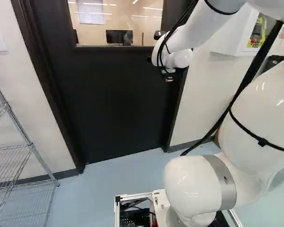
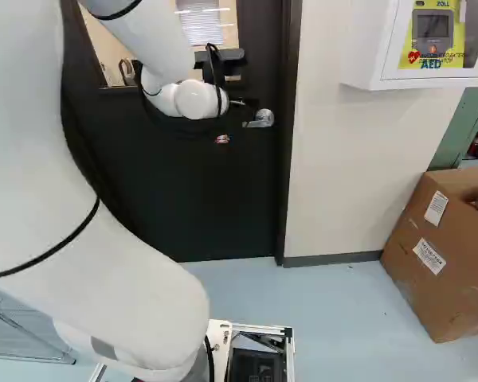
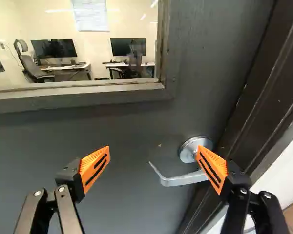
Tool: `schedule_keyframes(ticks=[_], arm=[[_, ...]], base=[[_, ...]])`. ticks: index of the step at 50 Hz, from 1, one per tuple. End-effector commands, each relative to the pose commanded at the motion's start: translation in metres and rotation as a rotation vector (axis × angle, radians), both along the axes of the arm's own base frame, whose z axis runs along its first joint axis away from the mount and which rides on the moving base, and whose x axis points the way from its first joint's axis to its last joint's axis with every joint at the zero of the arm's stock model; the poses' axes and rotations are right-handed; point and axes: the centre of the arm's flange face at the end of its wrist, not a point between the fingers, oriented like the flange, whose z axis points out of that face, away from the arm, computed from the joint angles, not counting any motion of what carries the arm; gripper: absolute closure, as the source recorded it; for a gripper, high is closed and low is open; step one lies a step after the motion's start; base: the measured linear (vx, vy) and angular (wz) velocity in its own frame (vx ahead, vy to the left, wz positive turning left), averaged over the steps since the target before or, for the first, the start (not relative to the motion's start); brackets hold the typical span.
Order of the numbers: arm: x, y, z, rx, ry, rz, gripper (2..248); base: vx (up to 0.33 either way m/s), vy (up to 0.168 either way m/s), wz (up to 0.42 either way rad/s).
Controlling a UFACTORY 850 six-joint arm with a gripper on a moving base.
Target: Open the door and move inside
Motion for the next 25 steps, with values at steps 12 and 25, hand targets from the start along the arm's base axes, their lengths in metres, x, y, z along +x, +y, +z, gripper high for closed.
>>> schedule_keyframes(ticks=[12, 25], arm=[[0.009, -0.006, -0.011, 0.002, 0.023, -0.011, 3], [0.011, -0.007, -0.025, 0.004, 0.051, -0.012, 3]], base=[[0.0, 0.0, 0.0], [0.0, 0.0, 0.0]])
